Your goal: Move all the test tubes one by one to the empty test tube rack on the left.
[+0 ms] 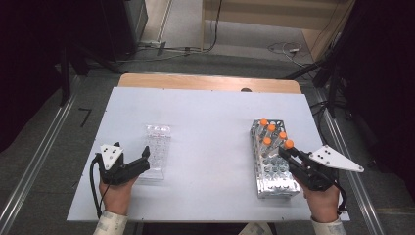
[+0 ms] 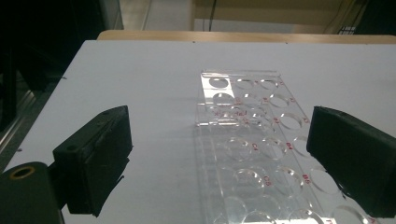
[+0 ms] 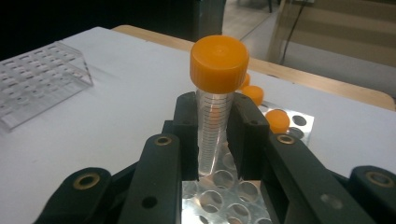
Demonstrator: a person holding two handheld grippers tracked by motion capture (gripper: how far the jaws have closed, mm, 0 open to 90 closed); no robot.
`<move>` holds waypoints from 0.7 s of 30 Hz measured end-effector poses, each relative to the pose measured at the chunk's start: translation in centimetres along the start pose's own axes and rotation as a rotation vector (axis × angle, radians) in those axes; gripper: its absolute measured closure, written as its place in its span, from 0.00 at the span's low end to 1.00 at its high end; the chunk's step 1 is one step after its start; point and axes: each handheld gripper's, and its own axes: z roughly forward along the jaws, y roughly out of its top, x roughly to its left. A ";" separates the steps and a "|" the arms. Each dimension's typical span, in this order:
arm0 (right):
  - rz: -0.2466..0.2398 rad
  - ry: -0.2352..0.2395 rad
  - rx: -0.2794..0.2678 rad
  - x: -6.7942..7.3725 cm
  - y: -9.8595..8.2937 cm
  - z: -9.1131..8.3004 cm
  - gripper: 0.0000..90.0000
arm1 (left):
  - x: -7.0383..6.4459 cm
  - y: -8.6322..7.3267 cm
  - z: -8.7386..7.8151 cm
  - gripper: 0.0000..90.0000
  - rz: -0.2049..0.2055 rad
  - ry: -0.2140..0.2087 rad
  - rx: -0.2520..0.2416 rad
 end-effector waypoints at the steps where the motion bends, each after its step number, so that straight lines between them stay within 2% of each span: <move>1: 0.000 0.000 0.000 0.0 0.0 0.0 0.79 | -0.1 0.0 0.0 0.08 0.004 -0.003 -0.001; 3: -0.004 0.018 0.007 0.6 0.0 0.4 0.79 | -0.4 0.1 -0.1 0.08 0.019 -0.010 0.001; 8: -0.027 0.051 0.022 1.6 -0.1 1.3 0.79 | -0.7 0.1 0.0 0.08 0.023 -0.023 0.007; 16: -0.046 0.087 0.039 3.1 -0.2 2.6 0.79 | -2.0 0.5 -0.1 0.08 0.058 -0.072 0.007; 21: -0.061 0.124 0.064 4.5 -0.3 4.0 0.79 | -3.0 0.9 -0.1 0.08 0.078 -0.112 0.013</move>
